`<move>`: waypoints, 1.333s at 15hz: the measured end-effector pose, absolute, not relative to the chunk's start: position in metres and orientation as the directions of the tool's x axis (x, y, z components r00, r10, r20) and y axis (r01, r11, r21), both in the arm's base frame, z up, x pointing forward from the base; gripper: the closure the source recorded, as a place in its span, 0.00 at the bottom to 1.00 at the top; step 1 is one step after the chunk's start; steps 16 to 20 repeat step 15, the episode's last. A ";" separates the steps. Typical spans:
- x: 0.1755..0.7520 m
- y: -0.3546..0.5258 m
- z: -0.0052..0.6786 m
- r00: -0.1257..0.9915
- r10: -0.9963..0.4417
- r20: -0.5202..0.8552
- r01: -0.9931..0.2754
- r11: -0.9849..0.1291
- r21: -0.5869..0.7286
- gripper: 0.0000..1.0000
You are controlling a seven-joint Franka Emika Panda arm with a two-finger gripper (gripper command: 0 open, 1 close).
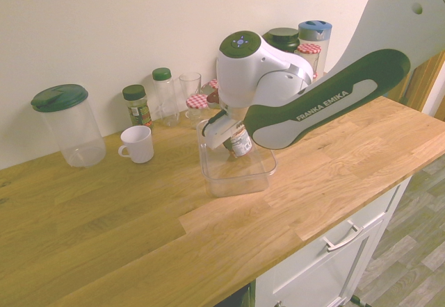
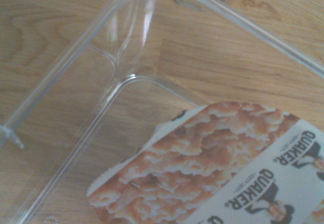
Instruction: Put the cereal into the container
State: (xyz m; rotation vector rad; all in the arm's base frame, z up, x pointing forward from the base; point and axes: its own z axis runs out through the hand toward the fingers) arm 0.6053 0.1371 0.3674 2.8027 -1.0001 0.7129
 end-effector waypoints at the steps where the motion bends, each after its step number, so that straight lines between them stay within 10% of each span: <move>1: 0.606 0.136 0.367 0.680 -0.582 0.446 -0.618 -0.782 -0.078 0.00; 20: 0.514 0.157 0.433 0.687 -0.653 0.318 -0.670 -0.739 -0.072 0.00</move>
